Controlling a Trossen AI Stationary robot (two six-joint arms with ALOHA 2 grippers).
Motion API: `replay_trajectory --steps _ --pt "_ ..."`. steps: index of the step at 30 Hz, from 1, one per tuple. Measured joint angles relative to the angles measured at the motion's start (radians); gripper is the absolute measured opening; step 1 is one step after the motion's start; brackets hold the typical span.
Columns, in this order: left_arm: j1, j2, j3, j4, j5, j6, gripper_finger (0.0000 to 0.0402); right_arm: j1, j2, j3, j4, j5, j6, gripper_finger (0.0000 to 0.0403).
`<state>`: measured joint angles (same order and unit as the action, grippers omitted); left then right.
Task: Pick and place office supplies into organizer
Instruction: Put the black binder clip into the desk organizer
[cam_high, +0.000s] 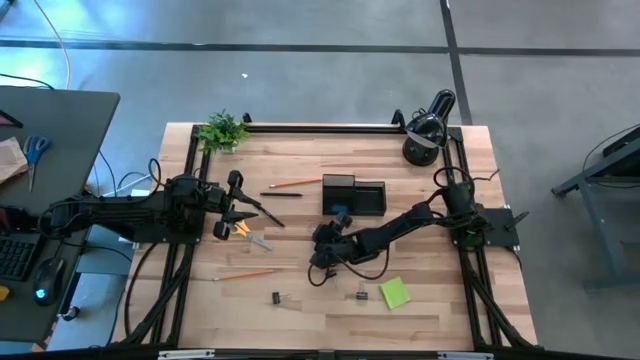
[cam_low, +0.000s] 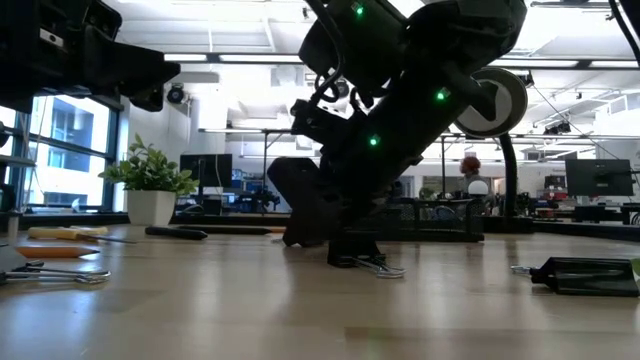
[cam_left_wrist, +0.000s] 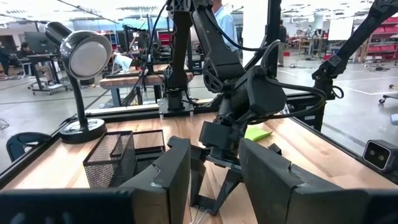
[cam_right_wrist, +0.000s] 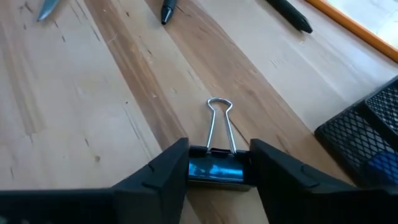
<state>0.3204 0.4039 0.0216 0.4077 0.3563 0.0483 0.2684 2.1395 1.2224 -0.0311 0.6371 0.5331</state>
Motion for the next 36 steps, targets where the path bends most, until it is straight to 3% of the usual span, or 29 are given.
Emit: replay_trajectory --steps 6,17,25,30,36 --pt "0.0 0.0 0.0 0.0 -0.001 0.0 0.0129 0.0 -0.012 0.0 -0.009 -0.018 -0.018 0.0136" --pt "0.0 0.0 0.0 0.0 -0.001 0.0 0.0129 0.0 -0.018 0.016 -0.041 -0.043 -0.02 0.0161" --pt "0.0 0.0 0.0 -0.009 -0.002 0.002 0.0129 0.01 -0.018 0.217 -0.347 -0.046 -0.108 0.0138" --pt "0.0 0.0 0.0 -0.016 -0.004 0.008 0.0129 0.016 -0.019 0.348 -0.642 0.056 -0.145 0.0156" --pt "0.0 0.0 0.0 -0.018 -0.004 0.007 0.0129 0.003 -0.02 0.384 -0.896 0.149 -0.125 0.0162"
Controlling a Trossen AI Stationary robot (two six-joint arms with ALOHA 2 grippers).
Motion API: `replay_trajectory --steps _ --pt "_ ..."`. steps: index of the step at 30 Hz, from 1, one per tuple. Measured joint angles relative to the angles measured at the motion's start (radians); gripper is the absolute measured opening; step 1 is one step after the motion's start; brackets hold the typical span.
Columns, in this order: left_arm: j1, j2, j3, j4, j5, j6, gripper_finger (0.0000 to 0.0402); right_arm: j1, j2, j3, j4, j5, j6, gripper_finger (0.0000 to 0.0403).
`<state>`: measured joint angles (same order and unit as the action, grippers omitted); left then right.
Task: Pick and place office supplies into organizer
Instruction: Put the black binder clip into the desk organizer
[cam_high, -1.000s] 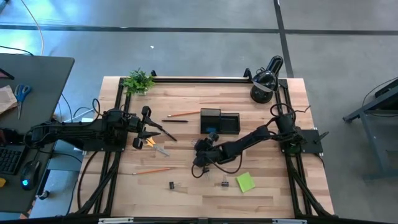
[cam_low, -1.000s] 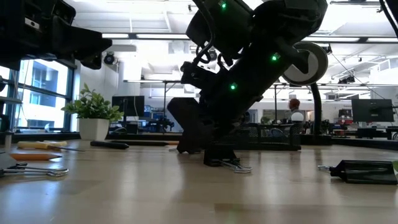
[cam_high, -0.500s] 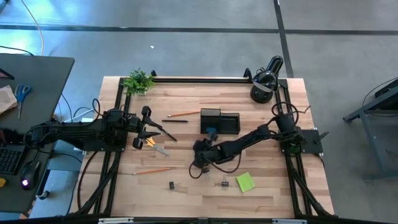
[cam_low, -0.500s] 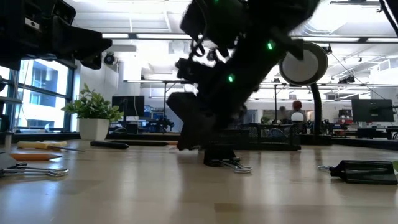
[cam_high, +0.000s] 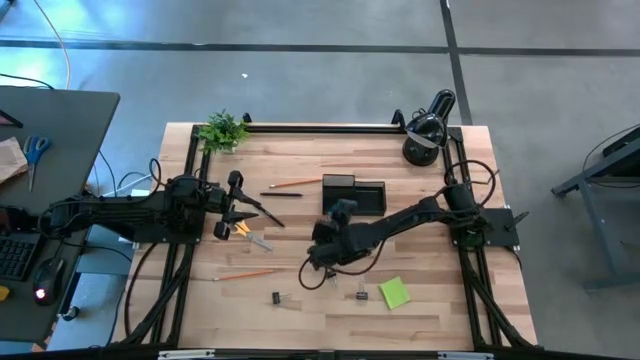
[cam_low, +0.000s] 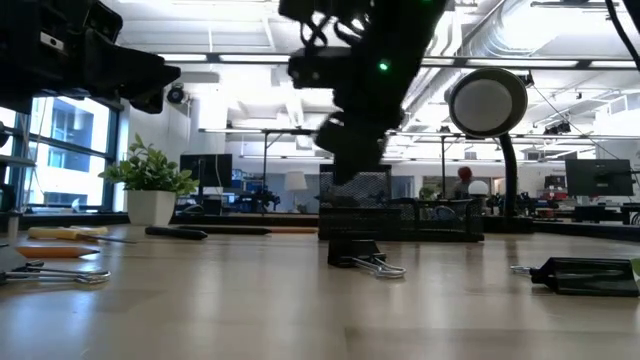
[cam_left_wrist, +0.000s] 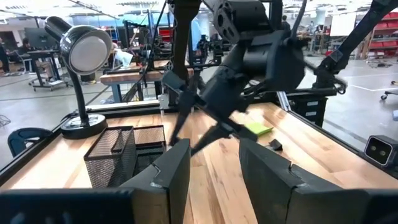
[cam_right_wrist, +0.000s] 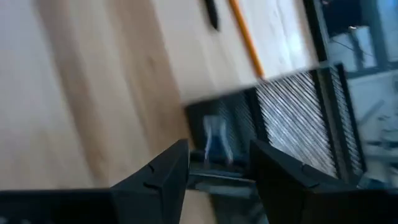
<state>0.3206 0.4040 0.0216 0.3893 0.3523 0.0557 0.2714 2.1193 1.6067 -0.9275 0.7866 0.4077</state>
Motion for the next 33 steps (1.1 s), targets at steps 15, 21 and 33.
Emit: replay_trajectory --steps 15,21,33 --pt "0.0 0.0 0.0 0.0 0.001 0.0 0.0129 -0.037 -0.043 -0.024 -0.035 0.051 -0.014 0.015" --pt "0.0 0.0 0.0 0.001 0.002 0.0 0.0129 -0.042 -0.089 -0.025 -0.033 0.087 -0.023 0.014" --pt "0.0 0.0 0.0 0.001 0.002 -0.001 0.0129 -0.081 -0.087 -0.079 0.018 0.088 -0.023 0.0155"
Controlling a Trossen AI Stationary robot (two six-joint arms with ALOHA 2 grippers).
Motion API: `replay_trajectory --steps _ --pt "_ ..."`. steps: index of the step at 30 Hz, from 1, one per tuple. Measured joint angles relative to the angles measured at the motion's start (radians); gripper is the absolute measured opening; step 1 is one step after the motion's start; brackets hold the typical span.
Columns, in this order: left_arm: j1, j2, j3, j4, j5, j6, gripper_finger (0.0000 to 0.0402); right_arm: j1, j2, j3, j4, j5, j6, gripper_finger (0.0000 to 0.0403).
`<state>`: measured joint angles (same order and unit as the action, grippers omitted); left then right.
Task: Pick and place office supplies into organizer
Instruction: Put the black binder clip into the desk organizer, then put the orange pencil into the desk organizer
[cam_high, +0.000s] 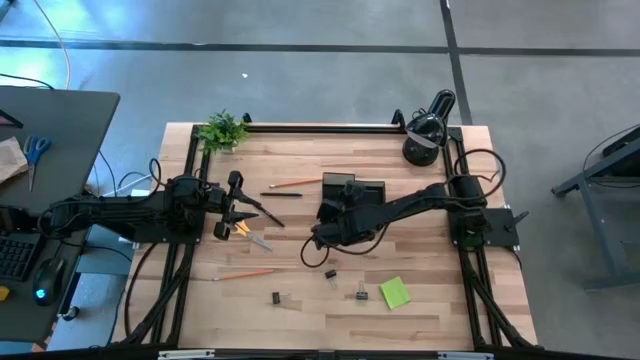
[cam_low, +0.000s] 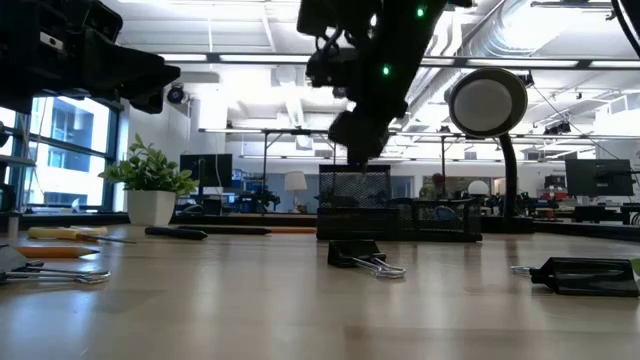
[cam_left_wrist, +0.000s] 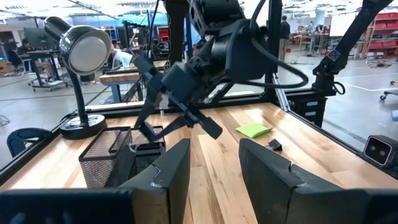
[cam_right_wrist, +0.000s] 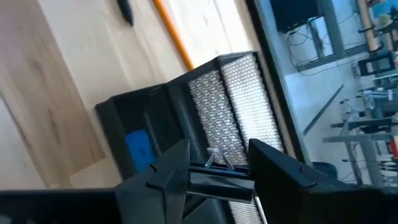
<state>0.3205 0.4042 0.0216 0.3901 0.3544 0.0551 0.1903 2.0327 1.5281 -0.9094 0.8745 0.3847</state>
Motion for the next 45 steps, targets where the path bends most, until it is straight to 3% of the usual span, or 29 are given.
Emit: replay_trajectory --steps 8,34,45 --pt "0.0 0.0 0.0 0.0 0.0 0.0 0.0129 0.0 0.0 -0.019 0.038 -0.007 0.0 0.0143" --pt "0.0 0.0 0.0 0.0 0.0 0.0 0.0129 0.002 0.0 -0.019 0.067 0.009 0.06 0.0216" --pt "0.0 0.0 0.0 0.0 -0.001 0.0 0.0129 0.055 -0.041 -0.018 0.106 0.058 0.061 0.0193"
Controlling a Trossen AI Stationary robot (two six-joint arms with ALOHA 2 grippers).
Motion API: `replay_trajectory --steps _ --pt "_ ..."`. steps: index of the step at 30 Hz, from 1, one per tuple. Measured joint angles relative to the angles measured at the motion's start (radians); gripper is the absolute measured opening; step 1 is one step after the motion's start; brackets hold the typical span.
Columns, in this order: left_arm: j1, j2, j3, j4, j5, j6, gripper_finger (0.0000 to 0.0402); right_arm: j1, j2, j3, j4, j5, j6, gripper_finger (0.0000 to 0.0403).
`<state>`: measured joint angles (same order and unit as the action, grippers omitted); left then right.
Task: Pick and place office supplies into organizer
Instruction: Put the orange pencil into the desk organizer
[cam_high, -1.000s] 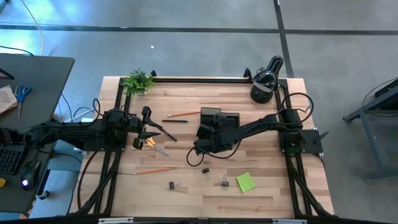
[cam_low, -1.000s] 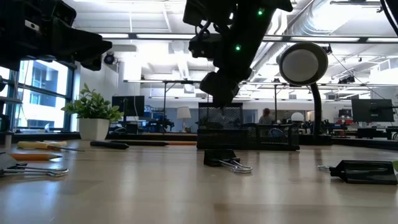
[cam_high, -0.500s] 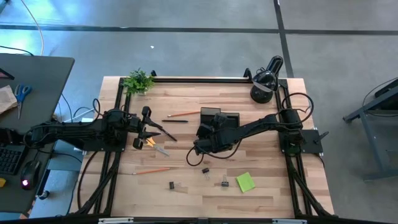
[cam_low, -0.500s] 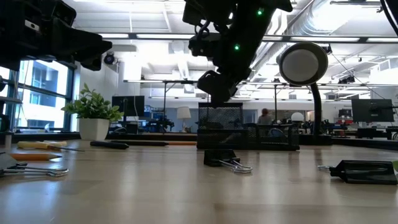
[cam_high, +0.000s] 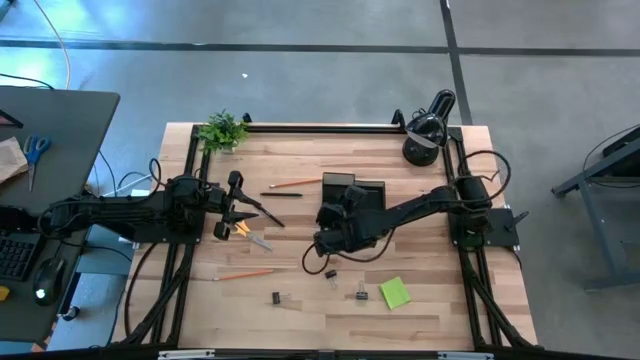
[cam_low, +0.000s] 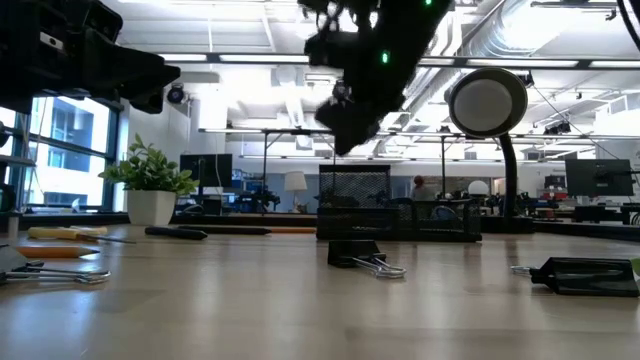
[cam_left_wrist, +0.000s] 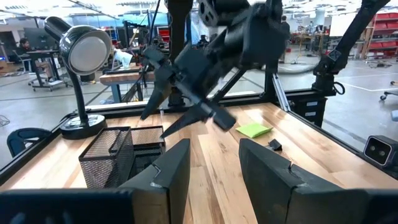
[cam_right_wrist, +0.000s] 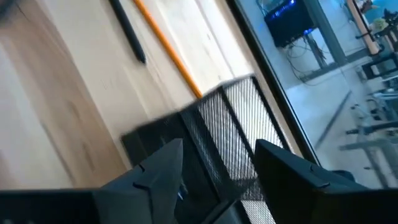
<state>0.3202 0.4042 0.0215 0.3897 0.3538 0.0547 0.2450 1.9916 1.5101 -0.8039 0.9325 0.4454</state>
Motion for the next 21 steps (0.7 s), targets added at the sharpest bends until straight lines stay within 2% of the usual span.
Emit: replay_trajectory --steps 5,14,21 --pt "0.0 0.0 0.0 0.001 0.0 0.0 0.0129 0.036 -0.057 0.0 0.063 -0.042 0.001 0.018" --pt "0.0 0.0 0.0 0.002 0.0 -0.007 0.0129 0.059 -0.079 0.002 0.125 -0.284 0.002 0.0172" --pt "0.0 0.0 0.0 0.0 0.002 -0.01 0.0129 0.059 -0.075 -0.002 0.155 -0.363 0.001 0.0171"
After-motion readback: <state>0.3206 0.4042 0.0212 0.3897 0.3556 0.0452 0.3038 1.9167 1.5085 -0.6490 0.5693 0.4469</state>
